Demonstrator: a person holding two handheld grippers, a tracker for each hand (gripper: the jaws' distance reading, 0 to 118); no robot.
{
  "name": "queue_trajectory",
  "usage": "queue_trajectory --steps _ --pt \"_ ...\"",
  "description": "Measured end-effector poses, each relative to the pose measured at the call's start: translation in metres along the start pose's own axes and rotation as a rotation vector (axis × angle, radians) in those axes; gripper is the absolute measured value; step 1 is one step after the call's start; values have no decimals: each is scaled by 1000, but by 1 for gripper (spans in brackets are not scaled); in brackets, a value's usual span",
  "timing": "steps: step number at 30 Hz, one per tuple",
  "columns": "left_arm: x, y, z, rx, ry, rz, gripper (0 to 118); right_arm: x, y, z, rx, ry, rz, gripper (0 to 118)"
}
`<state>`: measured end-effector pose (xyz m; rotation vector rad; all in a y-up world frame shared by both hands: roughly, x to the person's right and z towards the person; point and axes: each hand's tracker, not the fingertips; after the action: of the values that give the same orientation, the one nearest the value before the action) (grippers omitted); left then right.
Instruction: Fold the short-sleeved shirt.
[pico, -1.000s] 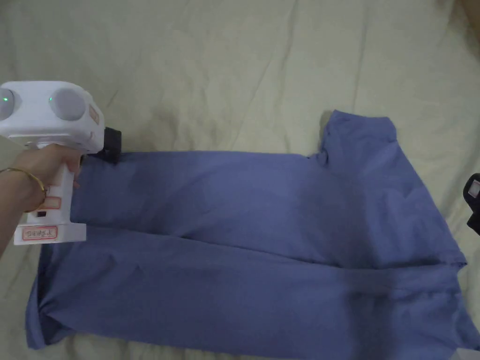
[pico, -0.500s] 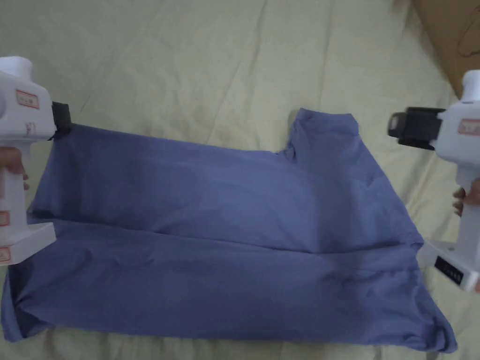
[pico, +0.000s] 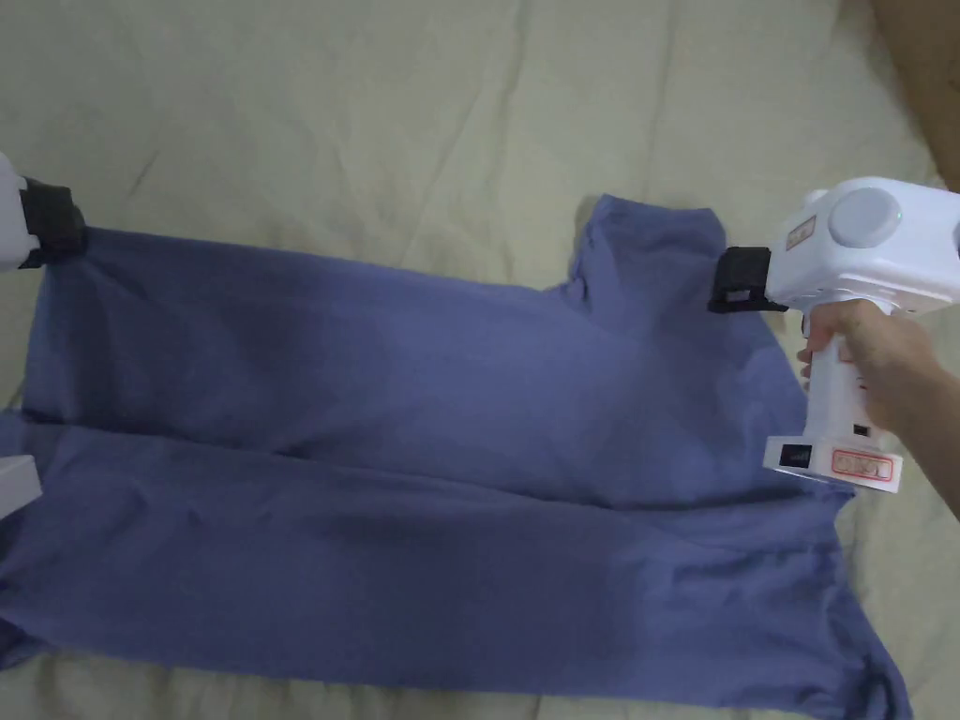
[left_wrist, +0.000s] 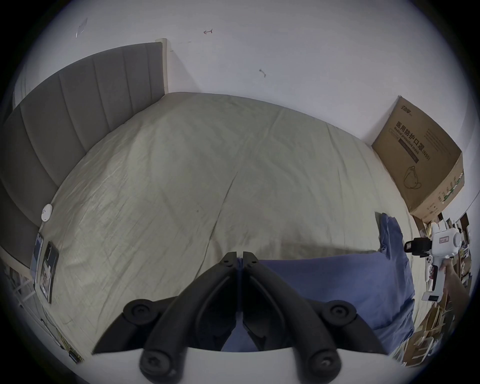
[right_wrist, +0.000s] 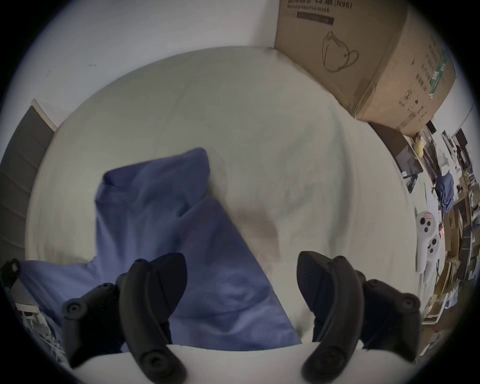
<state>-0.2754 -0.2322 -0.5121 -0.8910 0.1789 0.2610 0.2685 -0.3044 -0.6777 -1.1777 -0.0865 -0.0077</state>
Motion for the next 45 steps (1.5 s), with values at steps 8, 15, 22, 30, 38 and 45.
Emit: queue_trajectory --steps 8,15,22,30,38,45 --pt "0 0 -7 -18 6 7 1 0 -7 10 51 42 -23 0" --pt "-10 -3 28 7 -34 38 1 27 -11 88 176 160 -21 0" --pt "-28 -28 90 71 -83 39 1 52 -67 182 322 206 65 0" --pt "-48 -101 133 78 -105 54 1 81 -184 217 377 267 -12 0" --pt "-63 -210 121 -79 -9 216 8 91 -288 182 254 269 -132 0" --pt "-77 -230 127 -75 95 293 103 101 -315 176 159 198 -128 109"
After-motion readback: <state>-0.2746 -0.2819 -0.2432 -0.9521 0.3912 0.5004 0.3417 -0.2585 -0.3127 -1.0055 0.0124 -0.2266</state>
